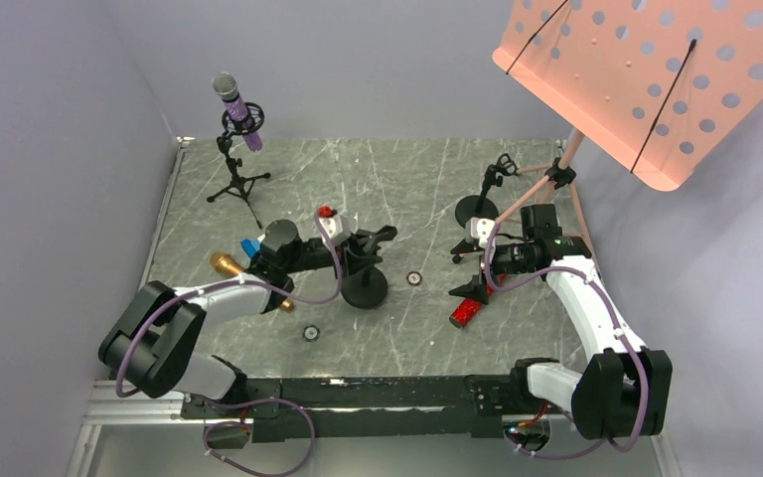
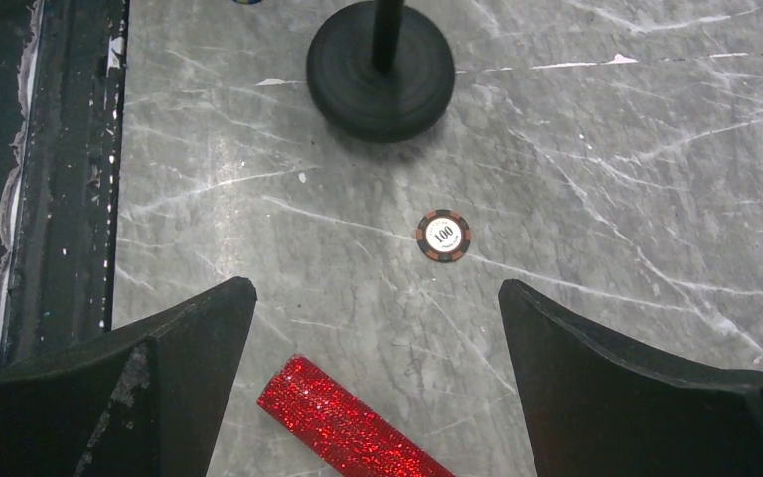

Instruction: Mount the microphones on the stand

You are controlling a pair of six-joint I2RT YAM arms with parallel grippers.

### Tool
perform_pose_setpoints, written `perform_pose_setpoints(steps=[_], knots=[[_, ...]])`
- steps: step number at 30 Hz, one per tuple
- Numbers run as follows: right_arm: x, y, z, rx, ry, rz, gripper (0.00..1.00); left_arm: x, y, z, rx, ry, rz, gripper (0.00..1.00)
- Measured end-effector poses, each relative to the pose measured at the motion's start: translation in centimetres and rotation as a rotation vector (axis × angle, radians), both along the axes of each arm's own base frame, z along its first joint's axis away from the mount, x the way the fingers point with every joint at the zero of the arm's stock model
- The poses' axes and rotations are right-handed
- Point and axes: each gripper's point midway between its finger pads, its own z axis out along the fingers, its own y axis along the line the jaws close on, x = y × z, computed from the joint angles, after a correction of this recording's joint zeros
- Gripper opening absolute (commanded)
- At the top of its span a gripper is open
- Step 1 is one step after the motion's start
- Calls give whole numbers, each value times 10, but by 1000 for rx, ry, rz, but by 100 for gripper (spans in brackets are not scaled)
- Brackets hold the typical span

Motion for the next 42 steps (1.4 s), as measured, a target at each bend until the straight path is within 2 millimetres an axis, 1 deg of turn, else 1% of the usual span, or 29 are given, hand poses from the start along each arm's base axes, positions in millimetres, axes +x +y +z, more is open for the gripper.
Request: perform_pose_setpoints(steps=[5,7,9,10,11,12,13,15,18,22,24,26,27,34,37,42], knots=[[0,0,-2,-1,10,0,100,-26,-2,-19,15,-15,-13,0],[1,0,-3,-1,14,0,100,-30,0,-28,18,-6,0,0],[1,0,-4,-1,17,0,100,-31,3,-28,0,-16,21,4],[1,0,-4,-1,20,0,100,-30,3,-28,-5,-17,31,11],[1,0,-5,-1,22,0,100,-30,3,-29,-11,-23,41,21],[1,0,-5,-1,24,0,100,-29,3,-28,-18,-27,52,32],[1,0,-5,-1,25,0,100,-29,2,-28,-23,-32,55,41],[1,0,-6,-2,26,0,100,-30,2,-27,-34,-45,70,54],[1,0,-6,-2,26,-1,100,-31,3,-27,-48,-56,93,66],[1,0,-6,-2,26,0,100,-31,8,-30,-50,-49,127,79],[1,0,-6,-2,26,0,100,-32,12,-26,-56,-56,148,91],[1,0,-6,-2,26,0,100,-32,18,-20,-66,-69,176,97],[1,0,-6,-2,26,-1,100,-32,21,-18,-70,-69,191,99],[1,0,-6,-4,27,-2,100,-42,53,-12,-88,-34,327,99],[2,-1,-7,-9,26,-6,100,-47,66,-13,-84,7,375,99],[5,-5,-7,-9,27,-23,100,-53,86,-8,-79,92,465,99]])
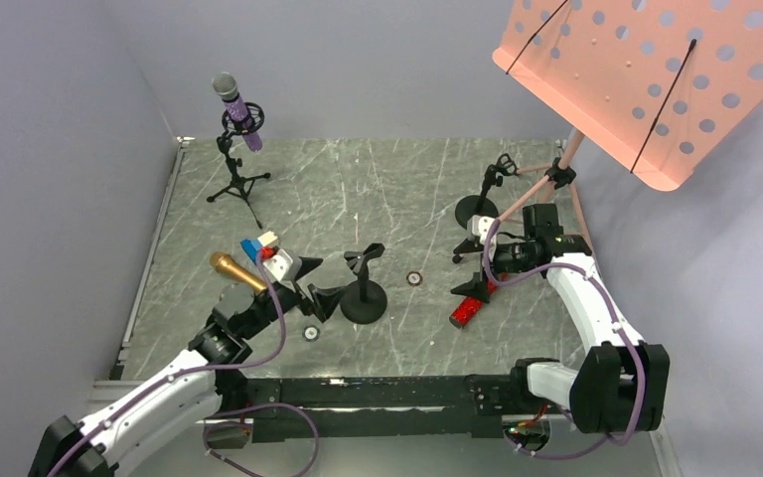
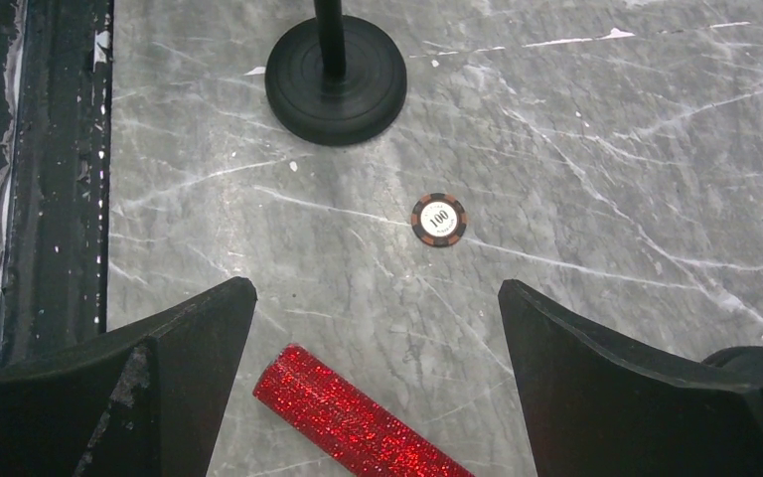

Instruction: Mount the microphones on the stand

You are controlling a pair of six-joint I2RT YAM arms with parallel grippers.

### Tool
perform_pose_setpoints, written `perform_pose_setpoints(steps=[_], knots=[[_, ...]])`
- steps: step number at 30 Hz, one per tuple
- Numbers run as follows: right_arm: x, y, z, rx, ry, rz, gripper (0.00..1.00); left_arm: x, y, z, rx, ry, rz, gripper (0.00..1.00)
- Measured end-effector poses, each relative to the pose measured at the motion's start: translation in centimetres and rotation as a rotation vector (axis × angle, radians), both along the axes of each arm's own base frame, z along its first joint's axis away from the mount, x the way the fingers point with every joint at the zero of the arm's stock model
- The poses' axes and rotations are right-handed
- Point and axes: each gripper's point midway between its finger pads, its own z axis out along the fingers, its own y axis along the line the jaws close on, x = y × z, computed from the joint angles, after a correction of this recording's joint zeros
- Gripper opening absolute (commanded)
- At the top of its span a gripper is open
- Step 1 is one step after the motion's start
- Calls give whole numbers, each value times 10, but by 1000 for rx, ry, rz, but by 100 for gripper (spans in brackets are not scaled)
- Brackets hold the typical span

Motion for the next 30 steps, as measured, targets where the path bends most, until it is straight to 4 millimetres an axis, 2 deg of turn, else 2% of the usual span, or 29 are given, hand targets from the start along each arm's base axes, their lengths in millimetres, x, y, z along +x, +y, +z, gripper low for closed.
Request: perform_pose_setpoints(steps=[8,10,18,27,30], knots=[[7,-12,3,14,1,-59,100,7,23,26,23,162,151,99],[9,-16,5,21,0,-77,100,8,29,25,38,206,190,99],[14,-27,15,68,4,-139,100,9,53,-8,56,389,319,99],[15,-28,18,90,23,-153,100,2,68,-48,5,568,439,99],[16,-30,18,92,35,-164,100,1,72,-55,-17,607,475,99]])
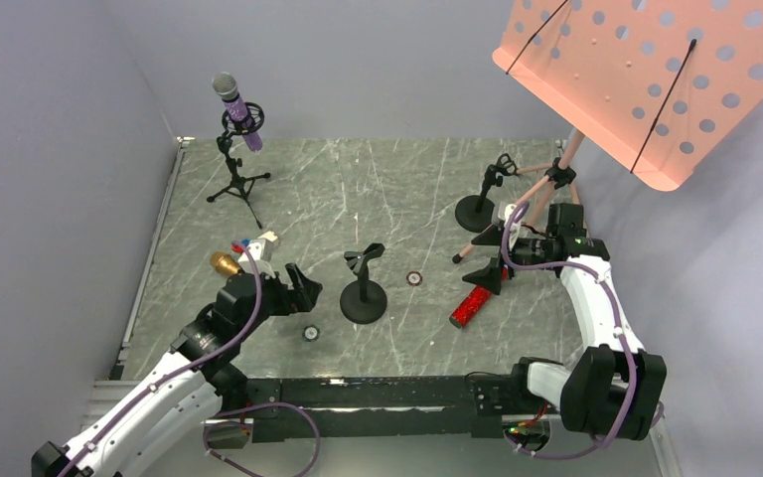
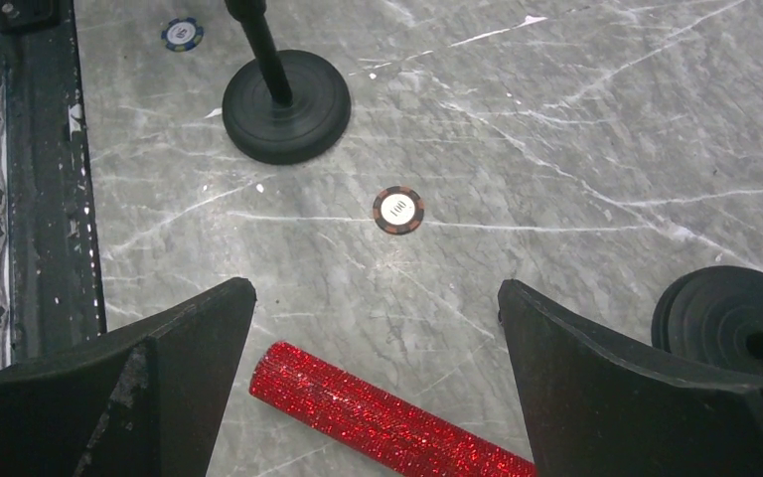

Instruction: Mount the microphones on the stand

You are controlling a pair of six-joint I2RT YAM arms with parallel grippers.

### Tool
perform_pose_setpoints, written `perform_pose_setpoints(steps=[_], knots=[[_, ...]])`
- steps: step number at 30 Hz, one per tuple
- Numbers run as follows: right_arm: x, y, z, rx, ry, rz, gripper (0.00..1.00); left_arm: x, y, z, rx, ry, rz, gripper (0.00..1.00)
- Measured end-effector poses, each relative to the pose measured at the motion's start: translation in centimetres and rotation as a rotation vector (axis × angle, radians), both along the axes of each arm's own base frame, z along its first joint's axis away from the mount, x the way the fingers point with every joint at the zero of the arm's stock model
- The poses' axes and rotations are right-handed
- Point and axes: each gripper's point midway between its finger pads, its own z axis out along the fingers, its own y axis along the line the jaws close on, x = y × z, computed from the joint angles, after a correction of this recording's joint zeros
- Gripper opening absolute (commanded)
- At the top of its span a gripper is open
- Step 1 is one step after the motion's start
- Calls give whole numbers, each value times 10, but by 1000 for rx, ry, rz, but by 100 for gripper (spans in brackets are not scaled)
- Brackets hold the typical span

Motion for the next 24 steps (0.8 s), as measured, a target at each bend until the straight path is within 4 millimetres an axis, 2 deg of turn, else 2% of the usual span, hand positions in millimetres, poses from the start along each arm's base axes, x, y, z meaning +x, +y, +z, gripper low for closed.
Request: perform_pose_setpoints(steps=[7,10,15,19,21,24], knots=[[7,-10,-2,-39,93,-103,100,2,10,-6,0,33,78,99],[9,-22,-5,-94,173,-219,100,1,13,-7,8,37,87,99],[20,-52,-6,-136,333,-570,100,1,16,-3,0,17,99,99],[33,-69,-7,-60,470,-840,100,-1,18,1,-16,-10,104,99],[35,-71,-15,-2,562,-943,100,-2,20,1,-17,-15,109,99],[28,-72,-41,49,687,-1055,100,-4,23,-2,-14,-17,117,99]])
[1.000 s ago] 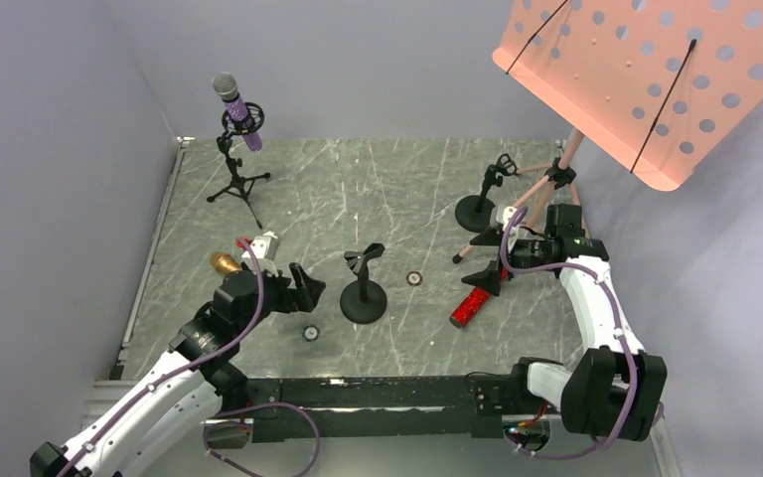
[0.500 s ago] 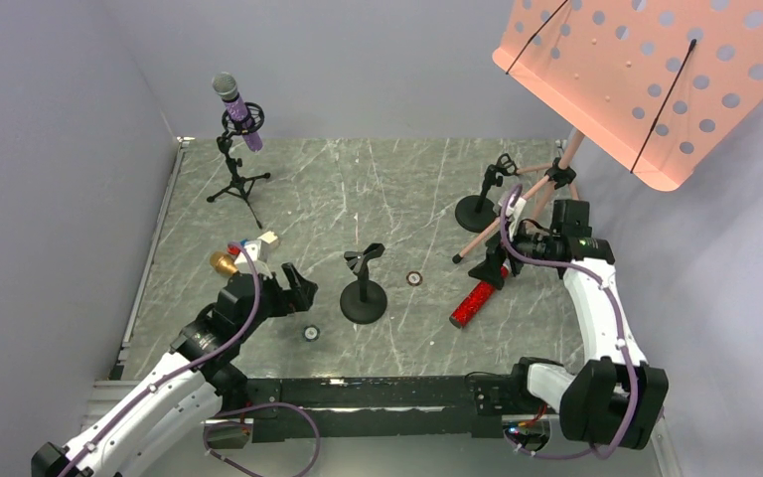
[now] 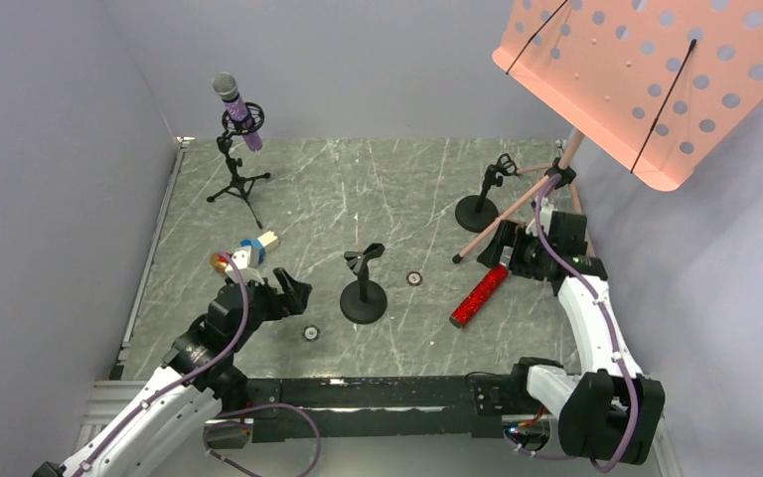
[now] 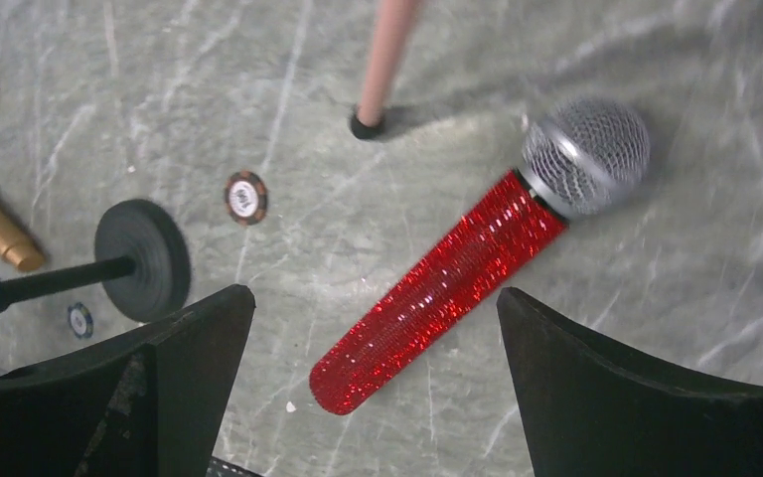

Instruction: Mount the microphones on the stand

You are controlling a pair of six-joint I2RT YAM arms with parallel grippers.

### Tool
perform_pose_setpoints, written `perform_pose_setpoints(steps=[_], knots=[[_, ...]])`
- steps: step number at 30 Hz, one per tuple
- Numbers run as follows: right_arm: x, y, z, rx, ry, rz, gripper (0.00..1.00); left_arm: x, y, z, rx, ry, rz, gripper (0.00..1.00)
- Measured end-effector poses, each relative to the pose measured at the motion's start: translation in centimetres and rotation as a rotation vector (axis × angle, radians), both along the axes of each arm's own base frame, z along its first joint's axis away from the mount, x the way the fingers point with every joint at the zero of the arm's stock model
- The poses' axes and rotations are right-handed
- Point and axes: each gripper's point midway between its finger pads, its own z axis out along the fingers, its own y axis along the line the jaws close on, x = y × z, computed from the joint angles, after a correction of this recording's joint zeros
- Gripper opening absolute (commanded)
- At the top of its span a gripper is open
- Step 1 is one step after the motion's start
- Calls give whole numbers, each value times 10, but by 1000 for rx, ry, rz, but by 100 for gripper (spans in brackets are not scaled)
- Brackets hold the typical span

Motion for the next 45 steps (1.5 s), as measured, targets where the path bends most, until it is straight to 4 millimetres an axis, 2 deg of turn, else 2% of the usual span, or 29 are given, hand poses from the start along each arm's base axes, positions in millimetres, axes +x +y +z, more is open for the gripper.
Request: perform_pose_setpoints(steps=[3,8,13,16,19,23,26,28,31,35,39,45], knots=[[-11,-1,-21,31,56,-87,100,-2,2,-4,1,0,3,99],[-18,-3,-36,47,33,-172,100,-4,3,-11,4,21,7,99],[-13,-14,-52,19,86,-250,100,-5,3,-13,-3,33,13,99],[-13,-16,-72,0,178,-275,97,-7,5,-14,-3,36,17,99],[-14,-11,-83,-30,234,-261,99,-9,8,-14,-4,40,25,99],[-10,-3,-87,-83,244,-240,97,-12,10,-14,-14,40,37,99],[-8,1,-93,-119,267,-228,84,-13,12,-13,-20,38,41,99],[-8,1,-101,-140,298,-222,71,-14,12,-14,-17,42,44,99],[-15,3,-115,-164,361,-196,60,-15,14,-17,-9,52,47,99],[-15,11,-113,-185,363,-148,44,-15,14,-18,-7,55,47,99],[-21,18,-112,-191,381,-108,35,-15,14,-18,-5,56,48,99],[-27,26,-112,-162,409,-61,15,-15,14,-18,-4,57,48,99]])
